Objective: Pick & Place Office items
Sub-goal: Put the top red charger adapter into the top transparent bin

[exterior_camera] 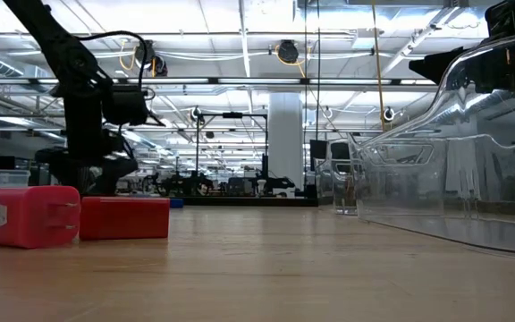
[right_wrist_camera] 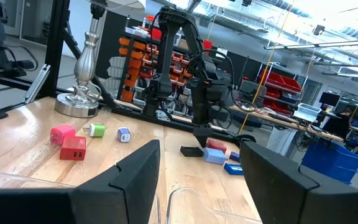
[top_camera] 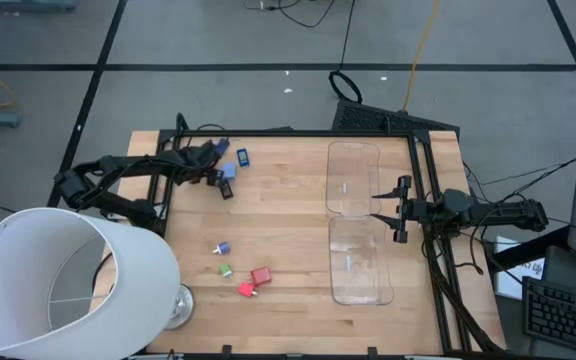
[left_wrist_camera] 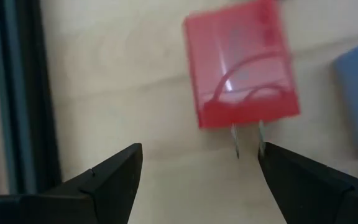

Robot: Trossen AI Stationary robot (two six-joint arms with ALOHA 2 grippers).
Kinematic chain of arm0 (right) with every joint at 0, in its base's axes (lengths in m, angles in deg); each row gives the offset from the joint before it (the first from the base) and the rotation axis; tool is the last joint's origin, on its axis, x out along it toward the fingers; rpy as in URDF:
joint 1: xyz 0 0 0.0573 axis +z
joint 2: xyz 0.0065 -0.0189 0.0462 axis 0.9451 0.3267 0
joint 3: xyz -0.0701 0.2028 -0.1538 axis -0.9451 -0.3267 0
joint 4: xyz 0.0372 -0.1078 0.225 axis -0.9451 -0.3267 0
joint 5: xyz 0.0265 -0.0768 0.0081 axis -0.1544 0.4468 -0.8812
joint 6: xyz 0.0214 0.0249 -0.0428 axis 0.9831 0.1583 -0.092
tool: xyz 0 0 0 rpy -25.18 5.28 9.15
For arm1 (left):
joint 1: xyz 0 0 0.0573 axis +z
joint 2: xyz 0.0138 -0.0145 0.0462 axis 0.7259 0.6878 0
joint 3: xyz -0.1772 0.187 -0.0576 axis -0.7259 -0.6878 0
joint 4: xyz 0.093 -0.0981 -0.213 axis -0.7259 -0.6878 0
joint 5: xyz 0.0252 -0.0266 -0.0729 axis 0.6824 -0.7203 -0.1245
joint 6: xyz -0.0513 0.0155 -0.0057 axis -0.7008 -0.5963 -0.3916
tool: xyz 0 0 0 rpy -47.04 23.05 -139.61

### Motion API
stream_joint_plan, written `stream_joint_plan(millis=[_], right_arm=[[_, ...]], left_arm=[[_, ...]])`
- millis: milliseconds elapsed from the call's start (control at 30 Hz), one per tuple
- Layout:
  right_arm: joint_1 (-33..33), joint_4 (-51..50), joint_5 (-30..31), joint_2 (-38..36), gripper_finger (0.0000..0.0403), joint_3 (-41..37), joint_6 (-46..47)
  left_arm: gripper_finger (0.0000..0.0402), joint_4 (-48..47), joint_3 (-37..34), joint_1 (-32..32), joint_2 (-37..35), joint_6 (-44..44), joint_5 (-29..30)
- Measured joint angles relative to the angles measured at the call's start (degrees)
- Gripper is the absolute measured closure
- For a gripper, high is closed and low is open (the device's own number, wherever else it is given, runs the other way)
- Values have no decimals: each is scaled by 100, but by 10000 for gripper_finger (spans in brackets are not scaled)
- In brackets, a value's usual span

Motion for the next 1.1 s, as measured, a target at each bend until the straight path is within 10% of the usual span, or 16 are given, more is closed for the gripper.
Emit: stream_joint_plan(millis=[1100], right_arm=[[1,0,0,0,190,-1,0]], left_arm=[[80,1392,5,-38,581,-210,454]])
